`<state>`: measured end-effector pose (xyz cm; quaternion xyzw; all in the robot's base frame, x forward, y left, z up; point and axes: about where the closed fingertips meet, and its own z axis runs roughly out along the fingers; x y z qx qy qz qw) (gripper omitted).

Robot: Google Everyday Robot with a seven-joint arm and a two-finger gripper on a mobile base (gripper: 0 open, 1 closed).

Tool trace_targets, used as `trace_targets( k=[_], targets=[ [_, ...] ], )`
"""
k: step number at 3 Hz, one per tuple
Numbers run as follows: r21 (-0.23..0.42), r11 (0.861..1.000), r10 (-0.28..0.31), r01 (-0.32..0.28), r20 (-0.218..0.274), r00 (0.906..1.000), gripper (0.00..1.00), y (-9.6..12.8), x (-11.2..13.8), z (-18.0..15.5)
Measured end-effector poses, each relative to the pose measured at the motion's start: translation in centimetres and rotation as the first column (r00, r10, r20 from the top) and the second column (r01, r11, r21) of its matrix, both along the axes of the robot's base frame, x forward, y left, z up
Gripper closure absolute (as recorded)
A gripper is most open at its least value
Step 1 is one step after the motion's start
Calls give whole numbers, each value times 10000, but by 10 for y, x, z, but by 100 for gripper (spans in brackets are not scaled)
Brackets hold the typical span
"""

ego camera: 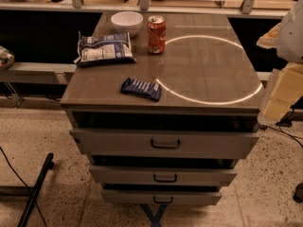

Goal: Pick rxbar blueberry

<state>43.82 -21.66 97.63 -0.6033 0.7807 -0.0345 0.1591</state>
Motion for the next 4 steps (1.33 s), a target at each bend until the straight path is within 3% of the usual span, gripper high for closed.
trace_targets(
  k=[1,2,4],
  targets=[
    [37,10000,11,-11,-3,10000,0,3,4,-2],
    [297,9995,100,-98,-71,9999,0,27,32,-15],
    [1396,9842,1083,-1087,102,9941,0,154,134,-31]
  ],
)
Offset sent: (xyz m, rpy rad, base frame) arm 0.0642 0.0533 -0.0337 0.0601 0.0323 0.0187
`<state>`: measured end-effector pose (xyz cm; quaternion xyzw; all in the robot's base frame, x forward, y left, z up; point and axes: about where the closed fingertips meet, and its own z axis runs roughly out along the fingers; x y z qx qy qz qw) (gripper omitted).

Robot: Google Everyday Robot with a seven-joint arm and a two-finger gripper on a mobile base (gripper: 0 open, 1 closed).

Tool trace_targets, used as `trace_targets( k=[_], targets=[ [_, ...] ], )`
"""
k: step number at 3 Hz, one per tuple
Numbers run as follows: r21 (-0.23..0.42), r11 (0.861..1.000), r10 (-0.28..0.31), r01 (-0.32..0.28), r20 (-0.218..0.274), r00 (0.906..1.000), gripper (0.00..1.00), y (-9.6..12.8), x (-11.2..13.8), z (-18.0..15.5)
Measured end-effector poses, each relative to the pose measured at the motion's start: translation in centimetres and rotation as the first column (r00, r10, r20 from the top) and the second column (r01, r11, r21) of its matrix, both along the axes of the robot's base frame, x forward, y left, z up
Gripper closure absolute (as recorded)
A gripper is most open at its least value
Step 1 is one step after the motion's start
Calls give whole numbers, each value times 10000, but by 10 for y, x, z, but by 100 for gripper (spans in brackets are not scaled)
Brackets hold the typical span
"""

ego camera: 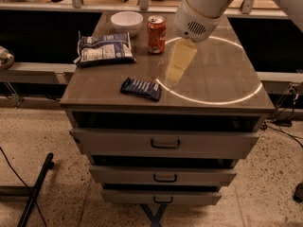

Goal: Pick rxbar blueberry

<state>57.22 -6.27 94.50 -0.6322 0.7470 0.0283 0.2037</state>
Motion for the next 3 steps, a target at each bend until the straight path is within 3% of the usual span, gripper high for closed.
trace_targets(
  k=[1,2,3],
  targets=[
    [-6,10000,-72,72,-58,10000,0,0,0,-3],
    [-181,9995,-243,243,-18,9997,0,4,5,-26],
    [-247,9966,-792,792,-14,9969,0,2,14,-64]
  ],
)
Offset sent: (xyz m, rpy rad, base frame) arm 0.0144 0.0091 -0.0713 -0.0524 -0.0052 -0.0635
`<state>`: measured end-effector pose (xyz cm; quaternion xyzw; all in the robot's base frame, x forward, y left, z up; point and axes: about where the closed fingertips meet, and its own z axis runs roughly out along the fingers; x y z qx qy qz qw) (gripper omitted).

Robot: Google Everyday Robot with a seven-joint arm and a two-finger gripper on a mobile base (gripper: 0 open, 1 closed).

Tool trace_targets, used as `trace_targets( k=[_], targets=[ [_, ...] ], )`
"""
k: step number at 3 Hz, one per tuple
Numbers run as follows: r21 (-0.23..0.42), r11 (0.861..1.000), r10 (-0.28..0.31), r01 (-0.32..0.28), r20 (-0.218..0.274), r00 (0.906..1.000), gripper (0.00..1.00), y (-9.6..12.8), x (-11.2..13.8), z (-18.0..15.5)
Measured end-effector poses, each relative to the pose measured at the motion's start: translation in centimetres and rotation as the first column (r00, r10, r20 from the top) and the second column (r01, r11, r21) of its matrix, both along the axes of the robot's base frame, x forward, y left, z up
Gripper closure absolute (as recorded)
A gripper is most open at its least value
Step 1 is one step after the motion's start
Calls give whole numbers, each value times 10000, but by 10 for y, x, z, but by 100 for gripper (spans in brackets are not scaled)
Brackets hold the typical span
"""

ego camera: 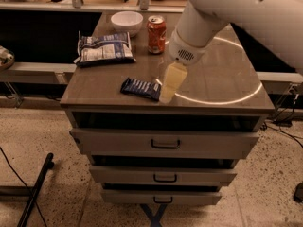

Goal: Pick rxbar blueberry

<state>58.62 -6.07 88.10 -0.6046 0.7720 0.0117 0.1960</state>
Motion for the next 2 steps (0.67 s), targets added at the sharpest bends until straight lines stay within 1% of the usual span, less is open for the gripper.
trace_targets(
  k=[1,2],
  targets=[
    [627,9975,-287,310,-377,9989,0,21,12,-29],
    [1029,9944,-173,252,-771,9969,0,40,15,-39]
  ],
)
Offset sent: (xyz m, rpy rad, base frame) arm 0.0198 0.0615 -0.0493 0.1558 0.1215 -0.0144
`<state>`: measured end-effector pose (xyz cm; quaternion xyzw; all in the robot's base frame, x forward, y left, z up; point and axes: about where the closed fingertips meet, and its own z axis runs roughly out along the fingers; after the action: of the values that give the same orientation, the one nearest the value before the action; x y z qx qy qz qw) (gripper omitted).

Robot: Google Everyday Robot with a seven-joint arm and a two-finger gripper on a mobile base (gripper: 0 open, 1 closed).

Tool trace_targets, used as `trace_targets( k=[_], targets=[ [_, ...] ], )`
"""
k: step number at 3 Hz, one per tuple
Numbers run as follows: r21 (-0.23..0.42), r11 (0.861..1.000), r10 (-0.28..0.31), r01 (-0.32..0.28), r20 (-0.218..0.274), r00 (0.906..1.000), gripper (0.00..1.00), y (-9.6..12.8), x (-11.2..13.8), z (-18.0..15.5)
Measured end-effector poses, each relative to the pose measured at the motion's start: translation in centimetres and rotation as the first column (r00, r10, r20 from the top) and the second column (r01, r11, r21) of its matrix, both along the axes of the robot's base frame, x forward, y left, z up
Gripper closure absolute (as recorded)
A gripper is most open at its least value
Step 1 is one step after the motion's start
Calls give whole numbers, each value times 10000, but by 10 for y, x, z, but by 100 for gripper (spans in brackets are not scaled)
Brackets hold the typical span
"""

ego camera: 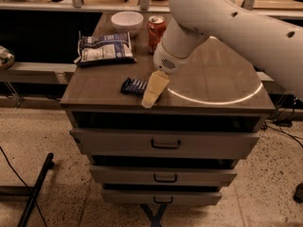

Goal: Pick rxbar blueberry

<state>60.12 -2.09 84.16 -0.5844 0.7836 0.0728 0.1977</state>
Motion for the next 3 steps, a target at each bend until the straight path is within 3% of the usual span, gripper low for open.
trace_targets(
  k=[1,2,3],
  targets=[
    [299,9978,604,-591,-453,9971,0,33,-7,-4],
    [306,9975,656,-642,-496,9966,15,36,-8,-5],
    [299,9974,675,-660,-517,9964,39,37,-8,-6]
  ],
)
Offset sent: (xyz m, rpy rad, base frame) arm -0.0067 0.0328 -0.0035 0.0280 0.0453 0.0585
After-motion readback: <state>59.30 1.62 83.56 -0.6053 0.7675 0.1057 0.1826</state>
